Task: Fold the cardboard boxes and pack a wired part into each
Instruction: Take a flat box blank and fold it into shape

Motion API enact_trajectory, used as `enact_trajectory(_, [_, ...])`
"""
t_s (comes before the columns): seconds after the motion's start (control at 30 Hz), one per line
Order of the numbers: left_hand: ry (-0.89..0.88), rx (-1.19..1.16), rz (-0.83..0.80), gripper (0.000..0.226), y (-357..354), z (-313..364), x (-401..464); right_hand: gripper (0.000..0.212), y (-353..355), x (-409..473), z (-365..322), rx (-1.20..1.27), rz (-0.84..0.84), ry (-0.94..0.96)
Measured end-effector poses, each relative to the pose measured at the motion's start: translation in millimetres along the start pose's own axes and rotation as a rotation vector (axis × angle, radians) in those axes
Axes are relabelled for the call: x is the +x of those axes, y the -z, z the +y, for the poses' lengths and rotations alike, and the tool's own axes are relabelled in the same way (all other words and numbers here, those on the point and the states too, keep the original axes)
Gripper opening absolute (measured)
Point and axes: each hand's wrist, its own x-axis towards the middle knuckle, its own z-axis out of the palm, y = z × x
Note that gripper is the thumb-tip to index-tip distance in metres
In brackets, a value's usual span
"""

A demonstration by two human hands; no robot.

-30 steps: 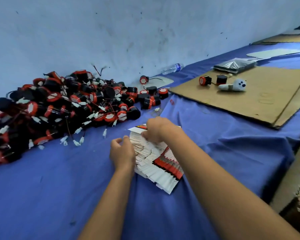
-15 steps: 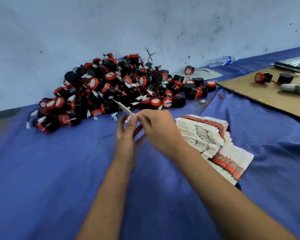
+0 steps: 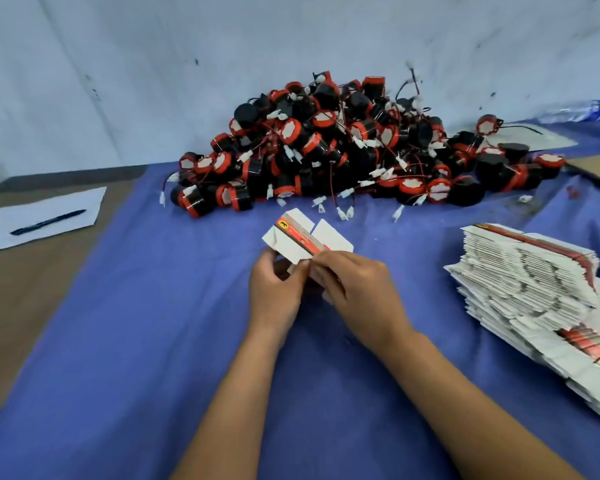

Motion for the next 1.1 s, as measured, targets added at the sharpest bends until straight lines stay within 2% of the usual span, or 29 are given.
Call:
enact_trajectory(0.1, [-0.045, 0.136, 0.096, 0.028, -4, 1, -3, 0.008, 0, -2, 8, -0.086, 0.098, -0.046])
enact_trajectory(0.2, [-0.156, 0.206, 0.179, 0.024, -2, 7, -6, 0.018, 1, -1, 12, -0.13, 0.118, -0.097])
enact_trajectory(0.23, [-0.202, 0.234, 0.187, 0.024, 0, 9, -6, 0.029, 1, -2, 13, -0.103, 0.092, -0.104])
enact_trajectory(0.3, [-0.288, 0.263, 0.129, 0.024, 3, 11, -6, 0.057, 2, -4, 13, 0.078, 0.005, -0.15])
enact_trajectory(0.37, [-0.411, 0.332, -0.005, 0.023, 4, 12, -7, 0.078, 4, -4, 11, 0.313, -0.084, -0.258])
enact_trajectory(0.43, [-0.544, 0.423, -0.084, 0.021, 1, 12, -9, 0.093, 5, -5, 10, 0.456, -0.127, -0.338])
enact_trajectory(0.5, [-0.609, 0.469, -0.107, 0.03, -4, 11, -10, 0.099, 7, -5, 9, 0.52, -0.092, -0.365])
enact_trajectory(0.57, [-0.608, 0.487, -0.105, 0.041, -7, 8, -12, 0.099, 8, -3, 11, 0.565, -0.02, -0.386])
enact_trajectory(0.63, [-0.562, 0.459, -0.105, 0.038, -9, 5, -12, 0.099, 11, -2, 14, 0.61, 0.017, -0.405])
enact_trajectory(0.7, [-0.465, 0.406, -0.128, 0.027, -7, 3, -10, 0.101, 12, -2, 16, 0.647, 0.001, -0.439])
enact_trajectory(0.8, [-0.349, 0.408, -0.143, 0.026, -4, 0, -6, 0.103, 11, -3, 14, 0.673, -0.065, -0.443])
enact_trajectory(0.9, [-0.354, 0.447, -0.08, 0.021, -1, 0, -5, 0.084, 8, -5, 10, 0.62, -0.072, -0.354])
enact_trajectory(0.97, [-0.344, 0.368, 0.002, 0.02, 0, 4, -7, 0.074, 8, -7, 7, 0.555, -0.094, -0.3])
enact_trajectory(1.03, [-0.323, 0.267, 0.065, 0.022, 0, 11, -9, 0.073, 6, -8, 7, 0.513, -0.129, -0.299])
enact_trajectory(1.1, [-0.219, 0.106, 0.021, 0.028, 1, 18, -9, 0.077, 5, -8, 8, 0.515, -0.173, -0.318])
